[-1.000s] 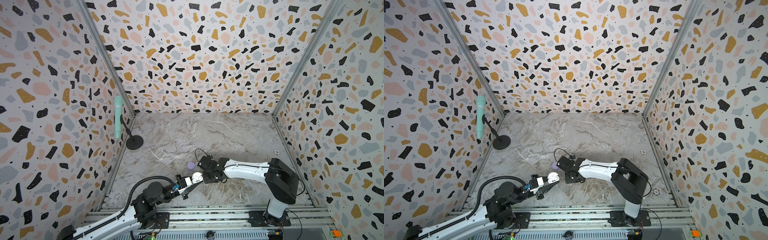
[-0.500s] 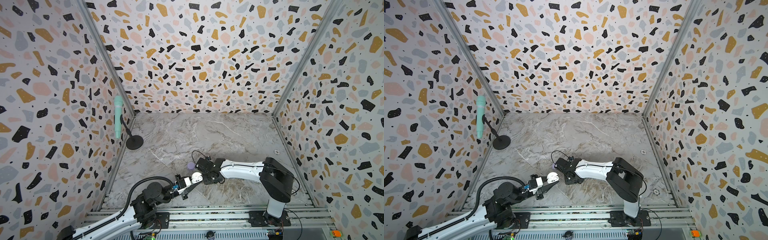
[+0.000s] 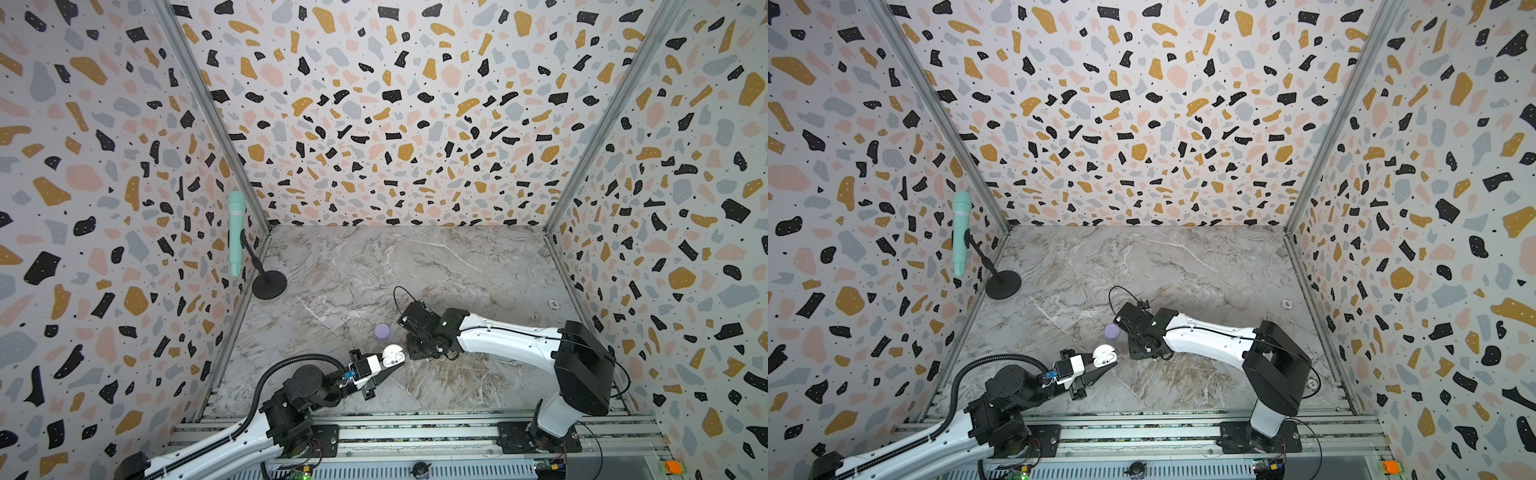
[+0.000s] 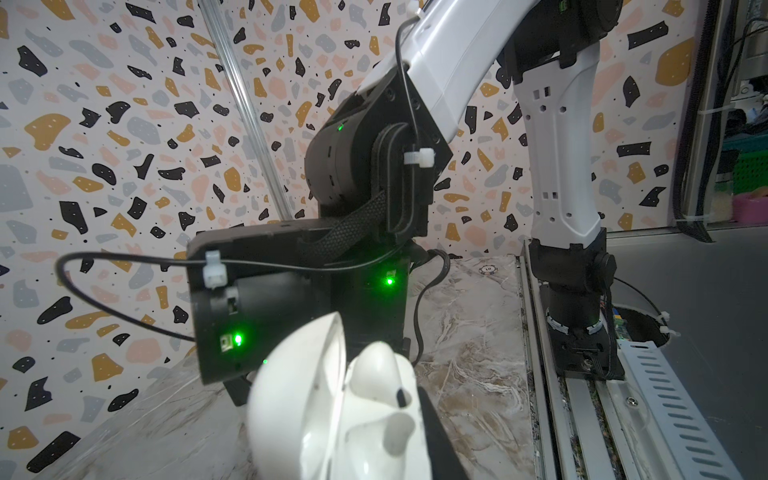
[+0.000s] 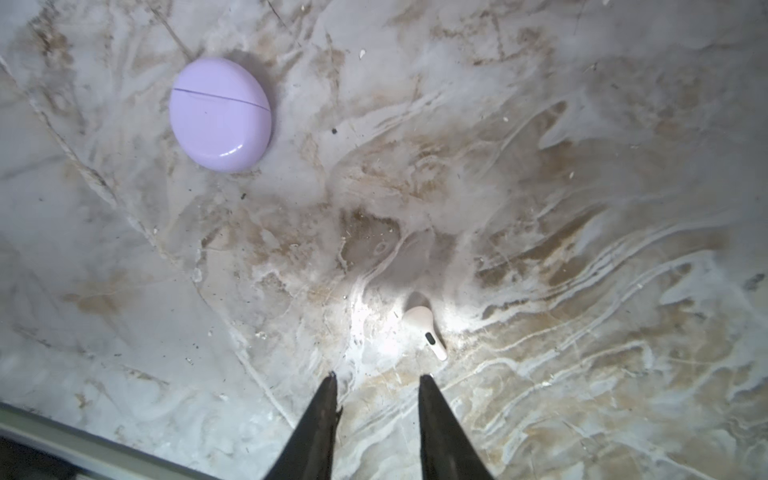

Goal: Insert the wireless bluetooth earbuds into the charging case

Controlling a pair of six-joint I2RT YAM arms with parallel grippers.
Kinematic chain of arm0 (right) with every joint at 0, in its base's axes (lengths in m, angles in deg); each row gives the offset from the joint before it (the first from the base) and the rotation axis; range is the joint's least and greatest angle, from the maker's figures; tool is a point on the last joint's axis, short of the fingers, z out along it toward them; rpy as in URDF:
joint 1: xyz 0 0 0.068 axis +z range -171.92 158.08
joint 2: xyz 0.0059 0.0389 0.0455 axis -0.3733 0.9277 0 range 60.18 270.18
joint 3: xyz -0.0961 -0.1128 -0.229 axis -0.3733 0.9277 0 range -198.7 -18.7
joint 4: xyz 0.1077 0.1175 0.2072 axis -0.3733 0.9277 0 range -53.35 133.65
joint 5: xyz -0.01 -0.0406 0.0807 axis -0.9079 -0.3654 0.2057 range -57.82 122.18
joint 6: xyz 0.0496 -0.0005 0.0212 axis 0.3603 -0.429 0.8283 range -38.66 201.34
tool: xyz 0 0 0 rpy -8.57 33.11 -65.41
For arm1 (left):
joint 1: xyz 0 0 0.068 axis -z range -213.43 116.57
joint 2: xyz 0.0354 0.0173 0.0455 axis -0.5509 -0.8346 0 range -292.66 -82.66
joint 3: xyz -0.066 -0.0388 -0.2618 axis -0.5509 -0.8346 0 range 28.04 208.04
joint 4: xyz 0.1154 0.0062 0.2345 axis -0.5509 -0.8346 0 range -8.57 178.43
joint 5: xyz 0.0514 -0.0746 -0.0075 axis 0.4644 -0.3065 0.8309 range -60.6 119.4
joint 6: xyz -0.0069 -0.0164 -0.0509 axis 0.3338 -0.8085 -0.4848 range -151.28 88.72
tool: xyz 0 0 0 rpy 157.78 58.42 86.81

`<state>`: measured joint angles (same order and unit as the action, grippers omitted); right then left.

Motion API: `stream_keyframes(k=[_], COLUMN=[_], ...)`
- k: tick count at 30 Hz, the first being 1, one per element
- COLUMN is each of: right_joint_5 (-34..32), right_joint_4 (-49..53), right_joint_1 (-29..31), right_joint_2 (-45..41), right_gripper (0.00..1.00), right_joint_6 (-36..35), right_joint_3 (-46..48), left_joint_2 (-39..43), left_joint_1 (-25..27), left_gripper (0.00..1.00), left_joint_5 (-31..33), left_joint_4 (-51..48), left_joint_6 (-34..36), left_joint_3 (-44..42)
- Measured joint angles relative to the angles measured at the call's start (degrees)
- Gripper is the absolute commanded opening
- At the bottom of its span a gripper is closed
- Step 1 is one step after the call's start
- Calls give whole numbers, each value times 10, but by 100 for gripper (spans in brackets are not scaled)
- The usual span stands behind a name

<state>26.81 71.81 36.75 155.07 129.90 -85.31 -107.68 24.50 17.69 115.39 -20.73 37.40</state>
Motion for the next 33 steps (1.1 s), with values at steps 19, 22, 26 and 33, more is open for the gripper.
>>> stream_keyframes(k=[19, 22, 26, 33], right_joint_5=[47, 49, 52, 56], right_joint_4=[-39, -40, -44, -48], right_joint_1=[-40, -40, -40, -38], right_joint_2=[12, 23, 33, 46], right_gripper=[45, 44, 43, 39], right_joint_6=[-124, -133, -140, -147], right_joint_3=[37, 40, 42, 42], left_joint_2=[5, 5, 5, 2], left_joint_1=[1, 1, 2, 3], left_gripper=[0, 0, 0, 0], left_joint_5=[-1, -1, -1, -1], left_joint_4=[-11, -14, -15, -17], left_joint_6=[4, 4, 4, 4], left_joint_3=[0, 0, 0, 0])
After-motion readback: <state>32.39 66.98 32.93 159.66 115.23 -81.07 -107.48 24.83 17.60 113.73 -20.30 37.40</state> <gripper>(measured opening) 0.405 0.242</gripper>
